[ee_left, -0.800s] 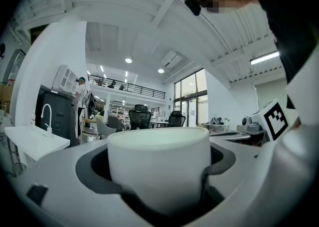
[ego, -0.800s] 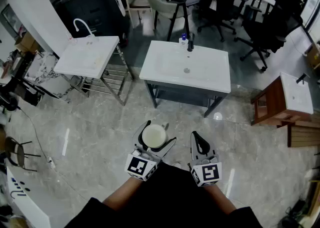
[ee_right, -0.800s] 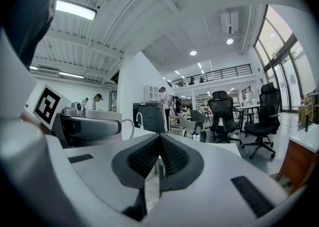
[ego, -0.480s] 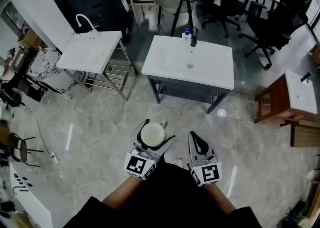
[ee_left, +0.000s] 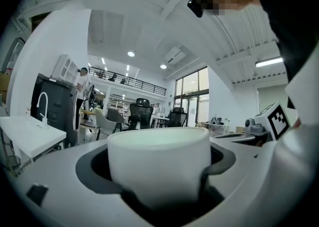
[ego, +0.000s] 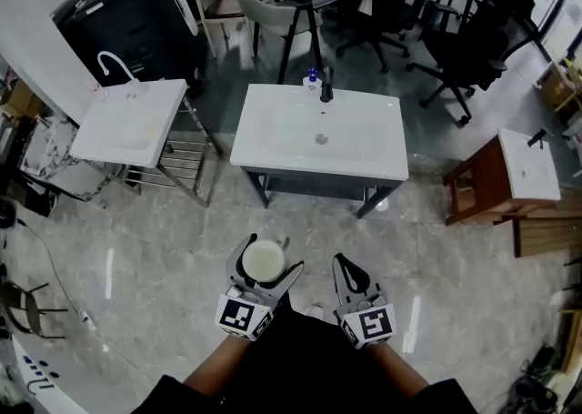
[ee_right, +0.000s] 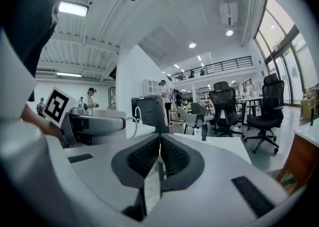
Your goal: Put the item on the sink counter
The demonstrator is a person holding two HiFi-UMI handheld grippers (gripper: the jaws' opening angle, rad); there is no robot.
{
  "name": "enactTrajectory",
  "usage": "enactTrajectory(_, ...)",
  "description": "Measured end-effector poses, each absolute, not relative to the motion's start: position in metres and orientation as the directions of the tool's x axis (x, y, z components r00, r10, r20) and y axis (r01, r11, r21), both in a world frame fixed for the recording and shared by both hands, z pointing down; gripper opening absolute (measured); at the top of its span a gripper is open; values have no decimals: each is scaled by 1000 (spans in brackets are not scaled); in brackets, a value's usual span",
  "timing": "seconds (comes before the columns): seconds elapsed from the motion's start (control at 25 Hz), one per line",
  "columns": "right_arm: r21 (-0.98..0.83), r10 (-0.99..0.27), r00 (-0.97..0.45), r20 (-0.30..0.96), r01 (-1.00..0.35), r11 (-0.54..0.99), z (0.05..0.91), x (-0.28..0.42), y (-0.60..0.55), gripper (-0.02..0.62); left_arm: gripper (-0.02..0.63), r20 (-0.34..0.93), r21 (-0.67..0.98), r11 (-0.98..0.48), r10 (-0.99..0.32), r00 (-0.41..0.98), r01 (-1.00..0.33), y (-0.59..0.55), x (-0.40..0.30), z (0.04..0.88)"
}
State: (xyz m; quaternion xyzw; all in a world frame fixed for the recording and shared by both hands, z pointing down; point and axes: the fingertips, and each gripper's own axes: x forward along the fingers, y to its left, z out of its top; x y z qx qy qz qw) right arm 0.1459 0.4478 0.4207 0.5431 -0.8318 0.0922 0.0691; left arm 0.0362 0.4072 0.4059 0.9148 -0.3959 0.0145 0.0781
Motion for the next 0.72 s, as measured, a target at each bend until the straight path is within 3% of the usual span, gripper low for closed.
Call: enactTrajectory(0.72, -37, -874, -417, 252, -906, 422, 397, 46, 216, 32, 459, 83, 146, -709, -687, 722, -690, 180, -52, 389)
